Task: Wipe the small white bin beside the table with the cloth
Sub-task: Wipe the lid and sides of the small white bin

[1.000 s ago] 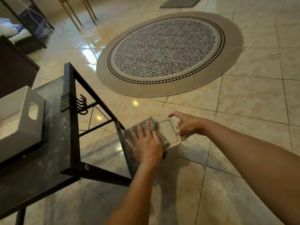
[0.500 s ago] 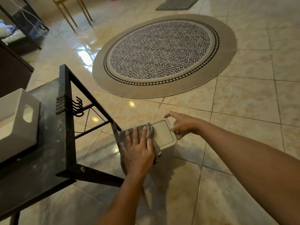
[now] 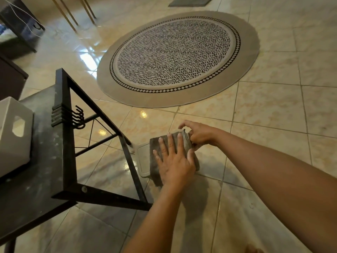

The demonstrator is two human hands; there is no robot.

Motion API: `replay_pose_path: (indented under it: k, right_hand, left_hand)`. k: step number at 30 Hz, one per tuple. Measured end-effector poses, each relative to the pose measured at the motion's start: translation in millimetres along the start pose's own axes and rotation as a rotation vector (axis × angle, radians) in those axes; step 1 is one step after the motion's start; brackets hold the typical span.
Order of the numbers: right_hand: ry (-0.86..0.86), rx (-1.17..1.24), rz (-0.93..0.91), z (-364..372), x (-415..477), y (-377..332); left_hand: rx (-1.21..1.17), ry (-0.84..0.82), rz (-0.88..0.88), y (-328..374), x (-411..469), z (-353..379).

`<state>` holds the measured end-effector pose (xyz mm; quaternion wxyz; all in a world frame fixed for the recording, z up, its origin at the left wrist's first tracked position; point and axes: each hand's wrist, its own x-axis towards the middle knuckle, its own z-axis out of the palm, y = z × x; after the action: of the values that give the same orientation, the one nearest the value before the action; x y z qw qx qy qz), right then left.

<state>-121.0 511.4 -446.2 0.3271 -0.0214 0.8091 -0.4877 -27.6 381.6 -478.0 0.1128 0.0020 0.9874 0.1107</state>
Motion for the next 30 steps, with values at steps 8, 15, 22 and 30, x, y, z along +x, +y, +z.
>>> replay_pose_path:
  k: [8, 15, 22, 30]
  right_hand:
    - [-0.005, -0.011, -0.006, 0.6, 0.2, 0.1]
    - [0.049, -0.032, -0.032, 3.7, -3.8, 1.9]
    - [-0.092, 0.045, -0.012, -1.5, -13.0, 9.2]
    - [-0.113, 0.099, 0.001, -1.3, -8.1, 8.8]
  left_hand:
    - [-0.001, -0.018, -0.036, -1.2, -9.8, -3.5]
    - [-0.027, 0.028, -0.064, -39.9, 1.8, -9.9]
    - [-0.045, 0.060, 0.000, -34.8, 10.0, -9.7]
    - [0.034, 0.029, 0.274, -43.2, 34.4, -16.6]
